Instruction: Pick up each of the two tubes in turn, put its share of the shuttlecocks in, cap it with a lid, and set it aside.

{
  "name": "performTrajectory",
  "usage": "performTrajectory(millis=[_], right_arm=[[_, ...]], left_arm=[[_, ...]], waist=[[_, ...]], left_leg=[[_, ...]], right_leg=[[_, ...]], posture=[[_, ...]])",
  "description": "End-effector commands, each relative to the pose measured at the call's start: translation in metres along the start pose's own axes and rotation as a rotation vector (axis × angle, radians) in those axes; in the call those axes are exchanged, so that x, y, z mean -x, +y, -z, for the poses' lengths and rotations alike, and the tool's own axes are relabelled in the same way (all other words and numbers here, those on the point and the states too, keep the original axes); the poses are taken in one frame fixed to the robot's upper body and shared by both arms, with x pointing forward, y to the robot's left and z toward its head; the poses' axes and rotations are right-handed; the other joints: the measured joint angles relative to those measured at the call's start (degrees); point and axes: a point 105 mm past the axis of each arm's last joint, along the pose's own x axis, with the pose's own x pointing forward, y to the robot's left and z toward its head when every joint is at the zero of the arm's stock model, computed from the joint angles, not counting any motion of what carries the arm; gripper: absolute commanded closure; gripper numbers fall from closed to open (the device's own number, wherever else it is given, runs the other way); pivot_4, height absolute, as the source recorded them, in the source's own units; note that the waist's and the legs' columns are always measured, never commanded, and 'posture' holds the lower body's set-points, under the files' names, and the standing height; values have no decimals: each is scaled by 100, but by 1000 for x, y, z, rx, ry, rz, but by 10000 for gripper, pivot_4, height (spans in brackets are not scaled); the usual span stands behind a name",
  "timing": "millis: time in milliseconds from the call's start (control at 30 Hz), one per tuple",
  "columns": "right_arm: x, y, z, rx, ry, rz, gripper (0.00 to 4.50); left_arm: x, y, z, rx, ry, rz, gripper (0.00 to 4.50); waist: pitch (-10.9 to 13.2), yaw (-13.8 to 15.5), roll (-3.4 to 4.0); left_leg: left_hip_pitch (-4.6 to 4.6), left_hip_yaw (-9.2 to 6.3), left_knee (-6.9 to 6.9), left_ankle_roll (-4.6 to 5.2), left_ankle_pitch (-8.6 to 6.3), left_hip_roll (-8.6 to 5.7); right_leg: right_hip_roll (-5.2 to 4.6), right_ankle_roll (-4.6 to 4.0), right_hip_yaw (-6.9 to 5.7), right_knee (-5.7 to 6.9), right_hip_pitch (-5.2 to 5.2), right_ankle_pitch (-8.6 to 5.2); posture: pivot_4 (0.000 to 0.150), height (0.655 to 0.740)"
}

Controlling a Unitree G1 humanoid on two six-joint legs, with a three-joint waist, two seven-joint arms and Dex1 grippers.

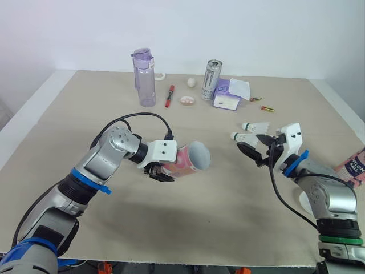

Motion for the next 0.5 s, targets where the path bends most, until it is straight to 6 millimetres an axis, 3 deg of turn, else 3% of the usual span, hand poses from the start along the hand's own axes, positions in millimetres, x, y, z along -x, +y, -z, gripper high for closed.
performTrajectory(millis=[33, 500], right_arm=[[0, 0, -6, -21, -20, 10, 0], [-39, -8, 3, -72, 39, 35, 0]], left_arm=[[0, 4, -1, -19, 7, -21, 12599], [-2, 3, -2, -8, -3, -31, 12599]], waist=[[0, 0, 0], [-2, -8, 6]], left_leg=[[0, 0, 0, 0, 0, 0], [3, 10, 1, 4, 2, -2]], right_leg=[[0, 0, -1, 0, 0, 0], [1, -1, 13, 0, -1, 3]], posture=[[1500, 7400], [1500, 7400]])
